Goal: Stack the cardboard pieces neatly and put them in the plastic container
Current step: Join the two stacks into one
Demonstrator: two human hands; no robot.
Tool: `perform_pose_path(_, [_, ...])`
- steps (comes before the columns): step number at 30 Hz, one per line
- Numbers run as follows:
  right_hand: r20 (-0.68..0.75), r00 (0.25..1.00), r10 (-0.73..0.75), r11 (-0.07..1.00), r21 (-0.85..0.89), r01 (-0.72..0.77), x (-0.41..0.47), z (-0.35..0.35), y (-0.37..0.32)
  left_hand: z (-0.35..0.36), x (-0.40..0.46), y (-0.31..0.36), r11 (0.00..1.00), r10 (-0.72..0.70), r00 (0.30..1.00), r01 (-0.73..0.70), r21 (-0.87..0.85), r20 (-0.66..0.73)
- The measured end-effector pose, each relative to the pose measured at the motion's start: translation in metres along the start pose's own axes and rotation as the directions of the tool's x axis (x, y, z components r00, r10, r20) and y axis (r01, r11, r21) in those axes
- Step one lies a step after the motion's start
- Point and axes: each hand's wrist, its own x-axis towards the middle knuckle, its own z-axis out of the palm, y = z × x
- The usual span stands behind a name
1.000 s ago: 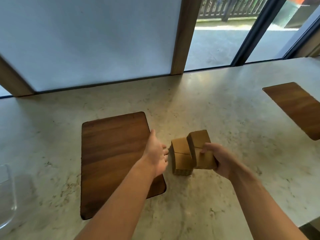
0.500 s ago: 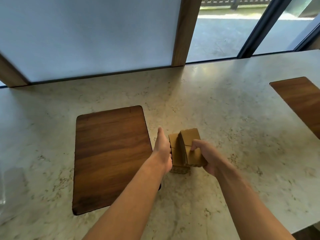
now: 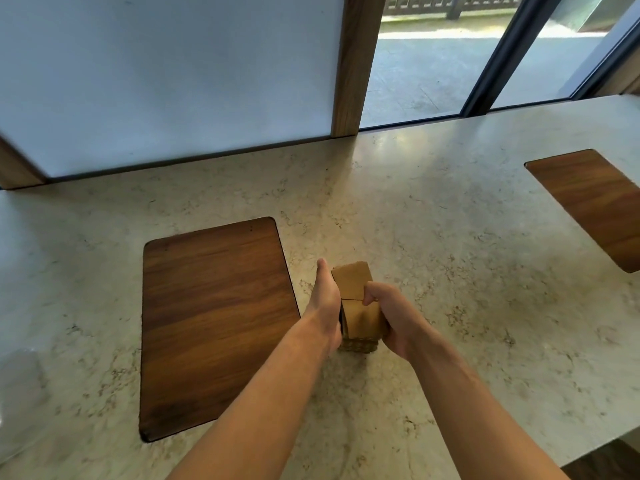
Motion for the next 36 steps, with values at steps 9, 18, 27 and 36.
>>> perform_pose_path(9, [0.017, 1.0, -0.02, 0.99, 0.141, 0.018, -0.008, -0.003, -0.003, 0.002, -0.005, 0.0, 0.998, 0.048, 0.999, -0.048, 0.047, -0.001])
perform_pose_path(18, [-0.144, 0.923, 0.358, 0.672, 0.726, -0.148, -0.041, -0.03, 0.036, -0.005, 0.02, 0.063, 0.699, 0.295, 0.951, -0.279, 0.658, 0.09])
perform_pose_path(27, [0.076, 0.893, 0.444, 0.393, 0.879, -0.27, -0.049, 0.018, 0.015, 0.037, 0.034, 0.072, 0.139, -0.048, 0.968, -0.237, 0.962, 0.245])
perform_pose_path(36, [-0.041, 0.88, 0.473, 0.428, 0.884, -0.189, -0.039, 0.024, 0.005, 0.028, 0.026, 0.065, 0.176, -0.146, 0.94, -0.282, 0.943, 0.308])
